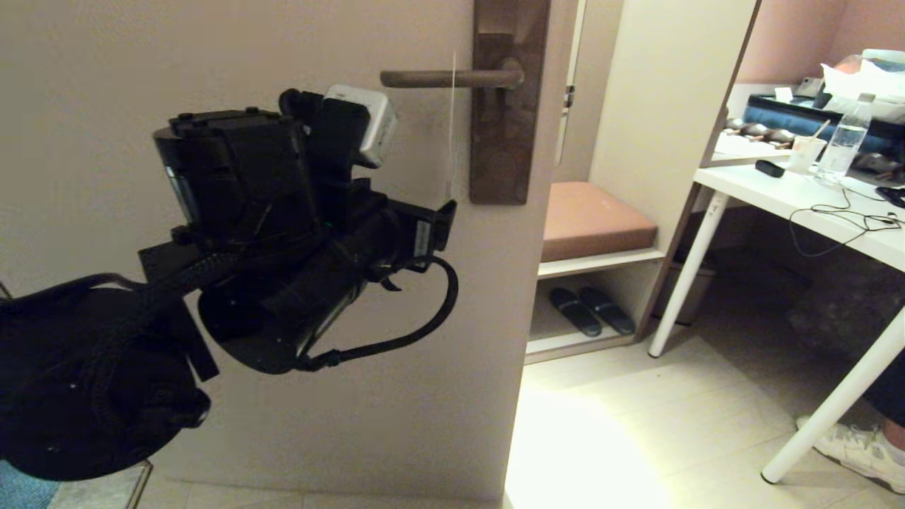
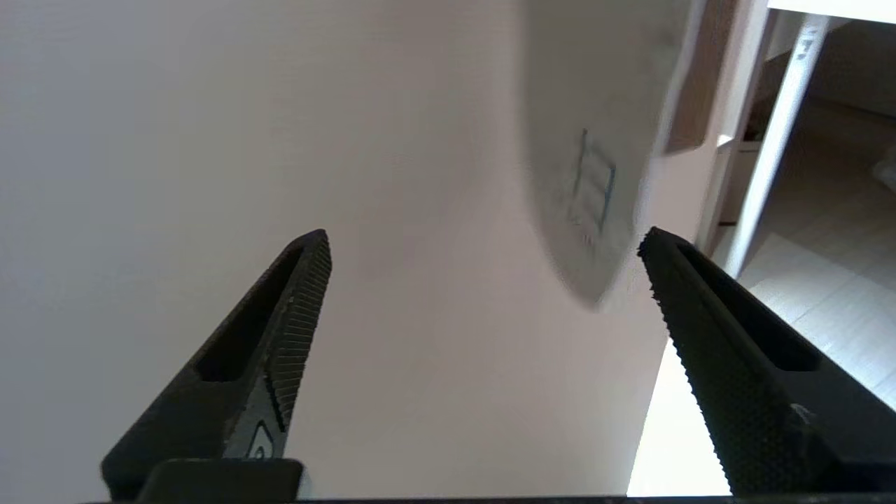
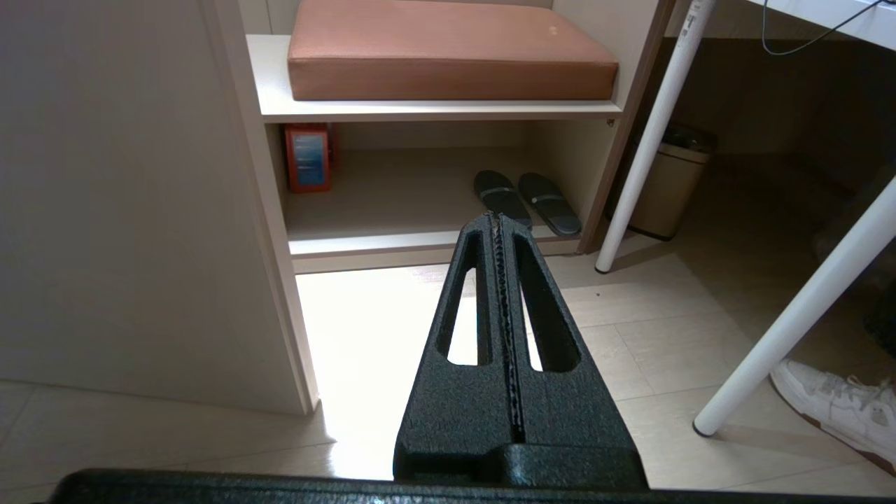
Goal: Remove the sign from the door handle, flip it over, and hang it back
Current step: Hang the sign back with the other side facing out
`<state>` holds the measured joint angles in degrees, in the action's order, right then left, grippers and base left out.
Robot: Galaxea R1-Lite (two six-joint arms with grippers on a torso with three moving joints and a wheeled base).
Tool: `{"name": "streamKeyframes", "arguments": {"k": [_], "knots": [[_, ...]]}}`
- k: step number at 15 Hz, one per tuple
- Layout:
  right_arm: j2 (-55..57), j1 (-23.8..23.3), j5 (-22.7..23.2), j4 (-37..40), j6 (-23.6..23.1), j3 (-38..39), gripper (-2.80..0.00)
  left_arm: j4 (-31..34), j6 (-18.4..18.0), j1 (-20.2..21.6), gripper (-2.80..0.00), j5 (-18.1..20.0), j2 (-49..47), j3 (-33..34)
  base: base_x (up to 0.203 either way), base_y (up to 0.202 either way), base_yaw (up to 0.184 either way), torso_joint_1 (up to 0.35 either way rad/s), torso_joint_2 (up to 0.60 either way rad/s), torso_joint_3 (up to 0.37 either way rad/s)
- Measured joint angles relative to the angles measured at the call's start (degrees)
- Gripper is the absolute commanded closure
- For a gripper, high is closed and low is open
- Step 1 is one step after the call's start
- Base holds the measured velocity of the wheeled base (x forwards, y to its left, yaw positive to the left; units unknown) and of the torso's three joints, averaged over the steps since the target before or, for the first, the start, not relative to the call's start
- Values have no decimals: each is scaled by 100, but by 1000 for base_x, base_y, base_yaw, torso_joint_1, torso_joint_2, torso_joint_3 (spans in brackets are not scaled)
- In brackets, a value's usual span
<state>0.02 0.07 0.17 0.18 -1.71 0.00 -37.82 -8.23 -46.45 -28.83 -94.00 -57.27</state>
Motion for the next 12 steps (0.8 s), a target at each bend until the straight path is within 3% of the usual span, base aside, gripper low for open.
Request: {"name": "streamKeyframes", "arguments": {"k": [5, 6, 12], "knots": [[0, 0, -2, -2, -2, 0, 0, 9, -31, 305, -280, 20, 838, 983, 0, 0, 0, 0, 0, 0], [0, 0, -2, -2, -1, 0, 0, 13, -37, 372, 0, 28, 978, 1137, 0, 0, 0, 0, 0, 0], [0, 0, -2, 0, -2, 0, 0, 10, -50, 444, 0, 44, 1398, 1298, 0, 0, 0, 0, 0, 0]]}}
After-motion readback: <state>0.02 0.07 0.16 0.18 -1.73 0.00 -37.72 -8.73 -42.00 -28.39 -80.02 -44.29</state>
